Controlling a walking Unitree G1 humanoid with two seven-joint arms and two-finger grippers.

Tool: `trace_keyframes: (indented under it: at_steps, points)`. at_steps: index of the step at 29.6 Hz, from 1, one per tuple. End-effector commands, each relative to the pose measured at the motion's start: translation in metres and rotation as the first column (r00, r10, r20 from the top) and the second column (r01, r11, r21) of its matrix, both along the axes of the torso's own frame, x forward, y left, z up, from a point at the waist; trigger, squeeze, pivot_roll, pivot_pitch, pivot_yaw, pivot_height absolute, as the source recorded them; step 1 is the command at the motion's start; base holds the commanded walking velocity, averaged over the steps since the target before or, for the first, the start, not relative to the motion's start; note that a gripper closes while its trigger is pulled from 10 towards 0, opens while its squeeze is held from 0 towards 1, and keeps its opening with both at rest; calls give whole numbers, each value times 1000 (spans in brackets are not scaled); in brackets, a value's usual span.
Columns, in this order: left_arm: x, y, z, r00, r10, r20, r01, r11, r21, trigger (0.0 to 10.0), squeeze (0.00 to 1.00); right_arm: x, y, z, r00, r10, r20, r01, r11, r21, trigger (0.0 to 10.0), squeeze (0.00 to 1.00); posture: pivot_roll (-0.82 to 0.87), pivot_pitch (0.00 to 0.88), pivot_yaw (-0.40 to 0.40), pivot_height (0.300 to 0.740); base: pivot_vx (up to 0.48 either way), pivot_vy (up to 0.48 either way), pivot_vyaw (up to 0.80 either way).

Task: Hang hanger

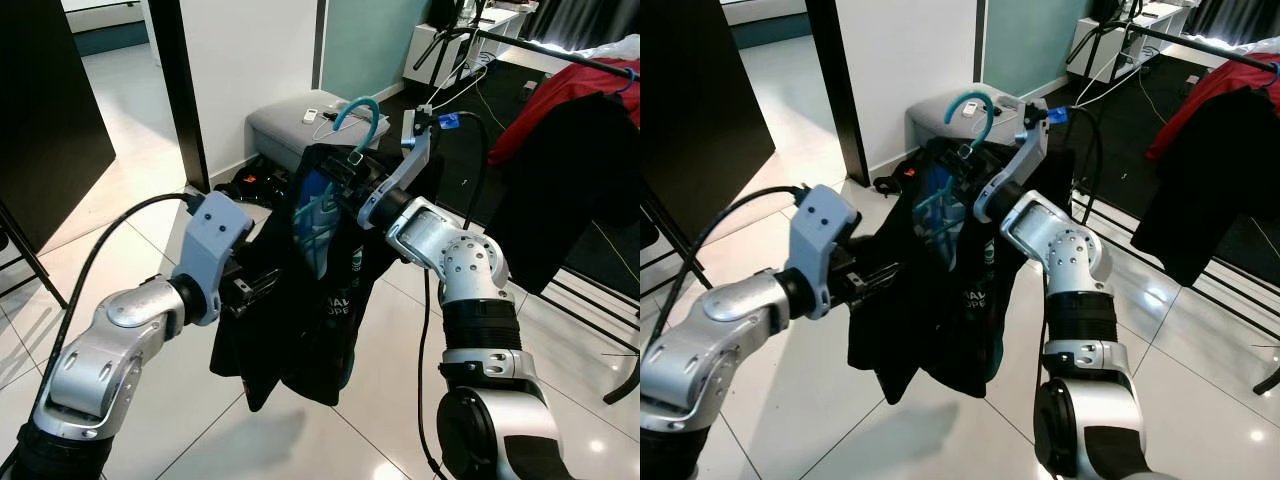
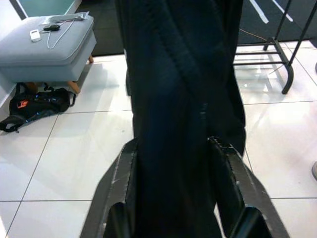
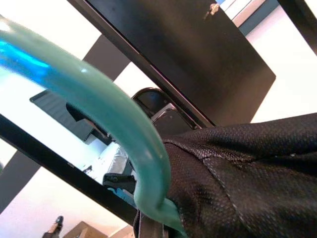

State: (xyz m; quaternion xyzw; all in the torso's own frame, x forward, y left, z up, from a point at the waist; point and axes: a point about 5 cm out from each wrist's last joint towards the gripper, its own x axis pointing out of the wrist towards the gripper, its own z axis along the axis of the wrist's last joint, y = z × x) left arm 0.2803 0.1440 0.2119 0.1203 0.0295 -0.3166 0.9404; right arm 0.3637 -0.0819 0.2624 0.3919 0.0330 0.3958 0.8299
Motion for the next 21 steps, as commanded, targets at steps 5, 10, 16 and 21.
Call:
trace_keyframes:
  at_steps: [5, 10, 16, 21]
  points:
    - [-1, -7, -7, 999, -36, -28, 36, 999, -22, 0, 0, -4, 1, 10, 999, 25, 42, -26, 999, 25, 10000, 0, 27, 44, -84, 740, 0, 0, 0]
    - [-1, -4, -5, 999, -29, -18, 28, 999, -27, 0, 0, -5, 2, 8, 999, 30, 40, -31, 999, 18, 10000, 0, 28, 46, -84, 740, 0, 0, 0]
    - [-1, 0, -3, 1000, -11, -7, 11, 1000, -25, 0, 0, -5, 3, 5, 999, 22, 37, -22, 1000, -9, 10000, 0, 29, 54, -85, 740, 0, 0, 0]
    - [1, 9, 3, 999, 36, 17, -36, 999, -27, 0, 0, -7, 4, -7, 997, 22, 68, -13, 992, -123, 10000, 1000, 30, 57, -85, 740, 0, 0, 0]
